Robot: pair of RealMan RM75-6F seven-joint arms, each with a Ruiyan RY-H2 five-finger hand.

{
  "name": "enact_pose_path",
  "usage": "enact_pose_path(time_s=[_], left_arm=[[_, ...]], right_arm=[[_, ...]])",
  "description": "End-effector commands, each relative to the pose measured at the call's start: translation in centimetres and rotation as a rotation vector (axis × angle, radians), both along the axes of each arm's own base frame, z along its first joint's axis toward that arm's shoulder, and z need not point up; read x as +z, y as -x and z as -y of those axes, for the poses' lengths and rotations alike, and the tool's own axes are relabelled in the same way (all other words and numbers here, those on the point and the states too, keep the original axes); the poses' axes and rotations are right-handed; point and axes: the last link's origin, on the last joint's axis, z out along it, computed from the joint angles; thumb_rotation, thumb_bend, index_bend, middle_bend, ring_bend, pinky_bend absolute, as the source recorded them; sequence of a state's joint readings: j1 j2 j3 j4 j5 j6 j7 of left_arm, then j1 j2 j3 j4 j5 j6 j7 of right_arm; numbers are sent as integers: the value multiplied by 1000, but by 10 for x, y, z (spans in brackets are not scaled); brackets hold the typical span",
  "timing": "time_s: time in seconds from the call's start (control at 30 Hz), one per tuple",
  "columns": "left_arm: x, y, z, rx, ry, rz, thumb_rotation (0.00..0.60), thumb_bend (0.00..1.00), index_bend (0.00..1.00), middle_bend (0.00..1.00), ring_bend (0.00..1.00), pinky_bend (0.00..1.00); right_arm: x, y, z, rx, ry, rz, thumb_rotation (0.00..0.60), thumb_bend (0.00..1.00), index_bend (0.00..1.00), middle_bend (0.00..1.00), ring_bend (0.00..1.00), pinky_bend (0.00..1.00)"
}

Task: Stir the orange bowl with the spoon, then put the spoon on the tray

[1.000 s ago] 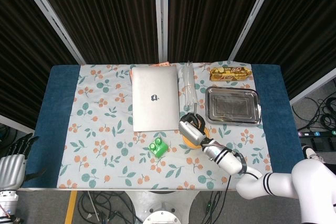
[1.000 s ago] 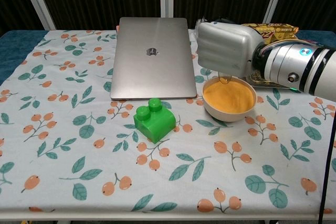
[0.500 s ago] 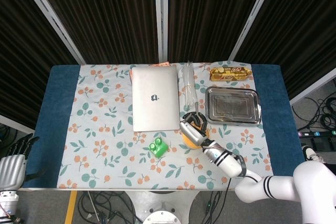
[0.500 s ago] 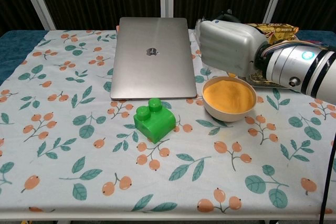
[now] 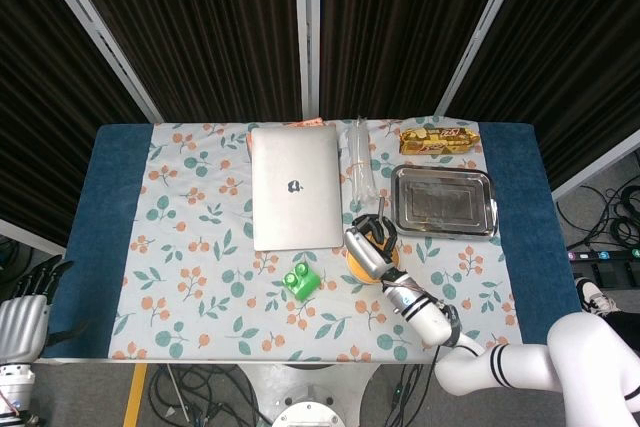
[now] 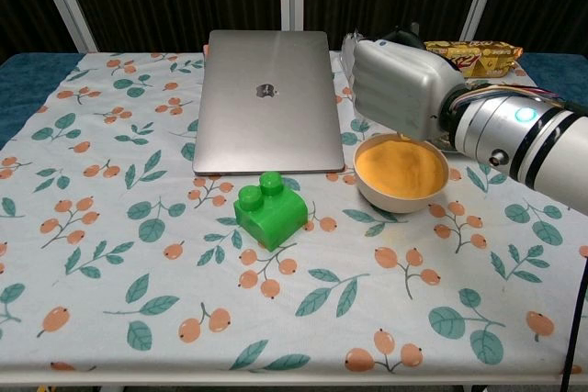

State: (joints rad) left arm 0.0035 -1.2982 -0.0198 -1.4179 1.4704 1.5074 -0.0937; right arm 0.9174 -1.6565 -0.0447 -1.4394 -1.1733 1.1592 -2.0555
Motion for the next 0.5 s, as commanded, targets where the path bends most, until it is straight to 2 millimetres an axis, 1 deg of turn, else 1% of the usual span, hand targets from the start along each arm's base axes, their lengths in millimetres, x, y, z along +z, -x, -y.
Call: enact_pose_path(time_s=[0.03, 0.13, 0.23, 0.4, 0.5], left_arm=[[-1, 0, 0, 1, 4, -1, 600, 136, 217, 195, 124, 183], [-1, 1, 0, 2, 2, 0, 600, 136, 217, 195, 124, 183], [-1, 1, 0, 5, 2, 1, 600, 136, 217, 195, 124, 183], [-2, 1, 0, 2, 5, 2, 600, 136, 217, 195, 124, 183], [-2, 1, 0, 2, 3, 0, 600, 136, 217, 195, 124, 183]], right_arm=[[-2, 1, -1, -2, 2, 3, 600, 426, 1000, 1000, 999, 1000], [-3, -4, 0, 9, -4, 16, 600, 447, 1000, 1000, 1000, 1000], [-3, -7, 0, 101, -27, -26, 600, 458, 1000, 1000, 1000, 1000], [-2, -5, 2, 67, -24, -1, 600, 458, 1000, 1000, 1000, 1000], [0, -2, 5, 17, -24, 27, 600, 457, 1000, 1000, 1000, 1000]])
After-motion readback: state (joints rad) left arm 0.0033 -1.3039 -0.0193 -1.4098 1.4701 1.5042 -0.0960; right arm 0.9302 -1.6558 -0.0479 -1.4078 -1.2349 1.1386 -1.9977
